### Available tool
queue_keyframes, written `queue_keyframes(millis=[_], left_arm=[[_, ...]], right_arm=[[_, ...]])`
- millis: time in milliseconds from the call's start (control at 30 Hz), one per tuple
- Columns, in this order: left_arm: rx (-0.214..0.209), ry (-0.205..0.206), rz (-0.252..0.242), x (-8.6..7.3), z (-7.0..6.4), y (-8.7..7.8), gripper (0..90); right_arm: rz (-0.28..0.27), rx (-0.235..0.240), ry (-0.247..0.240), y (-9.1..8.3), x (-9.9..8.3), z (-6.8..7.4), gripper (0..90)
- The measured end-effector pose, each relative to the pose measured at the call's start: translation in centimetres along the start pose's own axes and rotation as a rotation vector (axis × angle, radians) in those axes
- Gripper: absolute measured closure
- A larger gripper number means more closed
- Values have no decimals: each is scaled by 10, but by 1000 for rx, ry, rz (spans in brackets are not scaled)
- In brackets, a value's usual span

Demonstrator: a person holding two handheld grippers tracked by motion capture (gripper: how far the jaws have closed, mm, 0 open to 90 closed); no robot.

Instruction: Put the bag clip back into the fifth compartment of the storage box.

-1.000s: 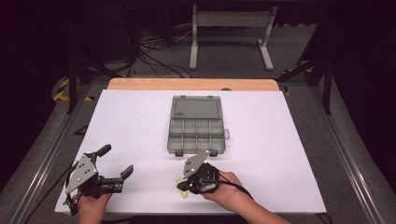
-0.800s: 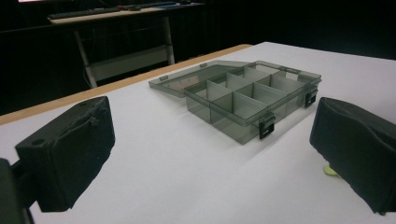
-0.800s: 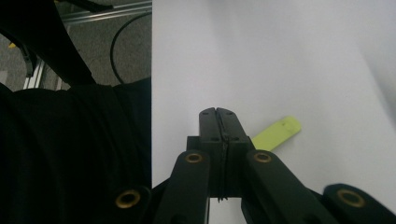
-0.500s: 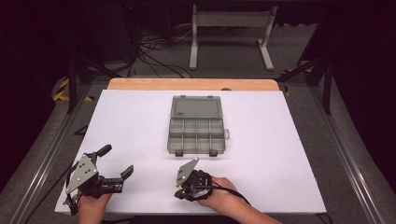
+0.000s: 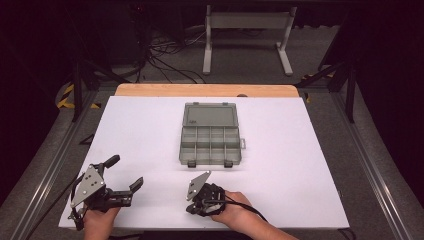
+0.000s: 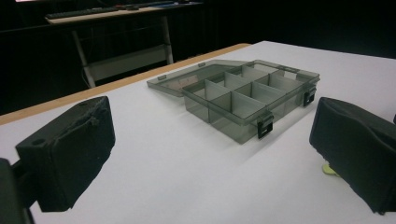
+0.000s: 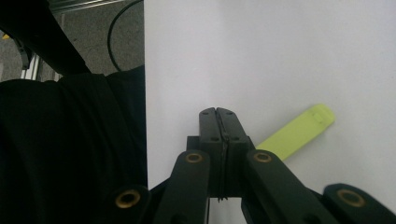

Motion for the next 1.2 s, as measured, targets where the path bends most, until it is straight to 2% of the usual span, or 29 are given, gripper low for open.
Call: queue_keyframes(millis=[400,1000,1200], left_arm=[[-5,2,2,-1,-1,1,9],[-9,3,12,-2,-1,1,9],[-7,1,11,-2,-2,1,9]], right_arm=[[10,-29,34,-9,-13,-11,900],[6,-76,63,-23,-24,-27,900],[7,-89,59,-26,-26,-32,900]])
Point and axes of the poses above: each handheld gripper's, and its own axes: y roughly forward along the jaws, x roughly out of its top, z roughly to its left, the point moved 10 cm from there along y, roughly forward along the jaws, and after that the axes turned 5 degrees about -z, right-handed, at the moved point
